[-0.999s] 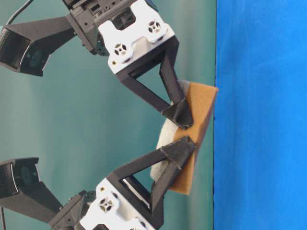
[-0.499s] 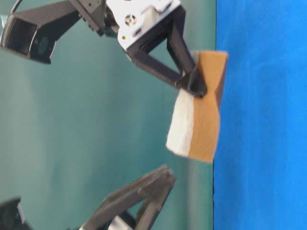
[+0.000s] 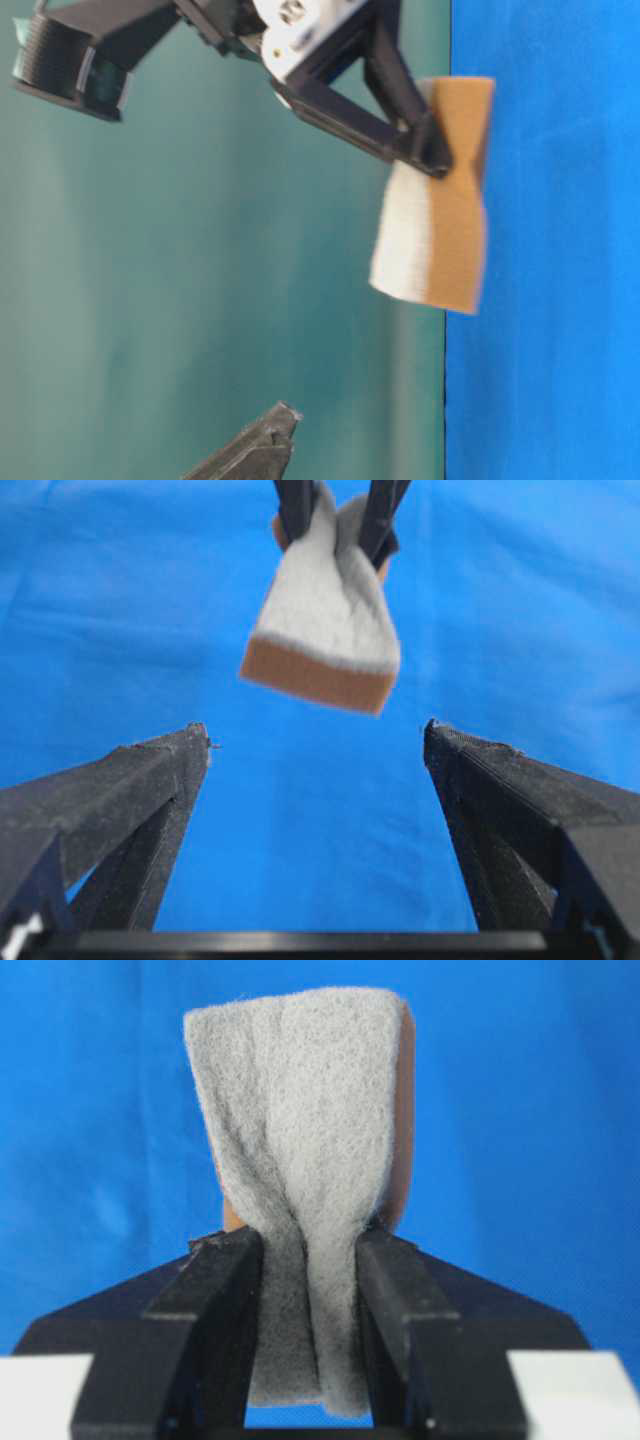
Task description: Hand over the sponge with the left arm and wipe it with the right arm.
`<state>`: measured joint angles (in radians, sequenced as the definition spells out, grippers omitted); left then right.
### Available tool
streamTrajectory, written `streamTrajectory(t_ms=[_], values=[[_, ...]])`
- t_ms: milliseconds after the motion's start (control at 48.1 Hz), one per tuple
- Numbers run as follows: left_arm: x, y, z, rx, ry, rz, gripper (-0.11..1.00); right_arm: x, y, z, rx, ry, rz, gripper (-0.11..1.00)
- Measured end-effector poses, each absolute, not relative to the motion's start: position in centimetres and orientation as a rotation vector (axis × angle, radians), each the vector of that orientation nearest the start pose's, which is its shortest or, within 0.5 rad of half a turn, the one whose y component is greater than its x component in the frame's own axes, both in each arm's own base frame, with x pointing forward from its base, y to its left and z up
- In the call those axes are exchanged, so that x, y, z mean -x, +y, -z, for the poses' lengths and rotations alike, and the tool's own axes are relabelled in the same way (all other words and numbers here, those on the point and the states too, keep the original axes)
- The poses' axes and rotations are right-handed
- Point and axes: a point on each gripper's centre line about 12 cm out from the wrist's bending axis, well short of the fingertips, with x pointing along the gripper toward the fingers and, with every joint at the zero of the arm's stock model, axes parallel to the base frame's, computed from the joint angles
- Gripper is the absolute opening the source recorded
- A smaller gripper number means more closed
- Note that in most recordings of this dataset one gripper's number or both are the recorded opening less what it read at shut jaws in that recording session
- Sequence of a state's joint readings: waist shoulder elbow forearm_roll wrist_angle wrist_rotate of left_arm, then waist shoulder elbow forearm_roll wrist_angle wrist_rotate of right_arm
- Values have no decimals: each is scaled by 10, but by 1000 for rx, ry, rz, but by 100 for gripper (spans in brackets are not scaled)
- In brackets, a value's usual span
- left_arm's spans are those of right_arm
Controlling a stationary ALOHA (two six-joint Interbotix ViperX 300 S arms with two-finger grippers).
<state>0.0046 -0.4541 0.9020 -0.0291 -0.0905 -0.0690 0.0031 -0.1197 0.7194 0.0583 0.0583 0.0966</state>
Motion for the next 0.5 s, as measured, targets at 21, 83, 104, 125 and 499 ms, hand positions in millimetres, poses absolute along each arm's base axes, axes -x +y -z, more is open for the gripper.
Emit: streamTrajectory(t_ms=[21, 83, 104, 125, 499], values=[[-303, 2, -251, 97, 358, -25, 86, -366, 1, -188, -150, 663, 47, 35], [-303, 2, -251, 97, 357, -25, 86, -369, -1, -179, -151, 686, 54, 35], [-303, 2, -251, 96, 357, -24, 86, -371, -2, -175, -152, 696, 58, 35], [-303, 2, -251, 96, 358, -24, 86, -372, -3, -171, -154, 705, 61, 35], [-303, 2, -251, 96, 357, -24, 86, -385, -10, -114, -158, 823, 89, 35]])
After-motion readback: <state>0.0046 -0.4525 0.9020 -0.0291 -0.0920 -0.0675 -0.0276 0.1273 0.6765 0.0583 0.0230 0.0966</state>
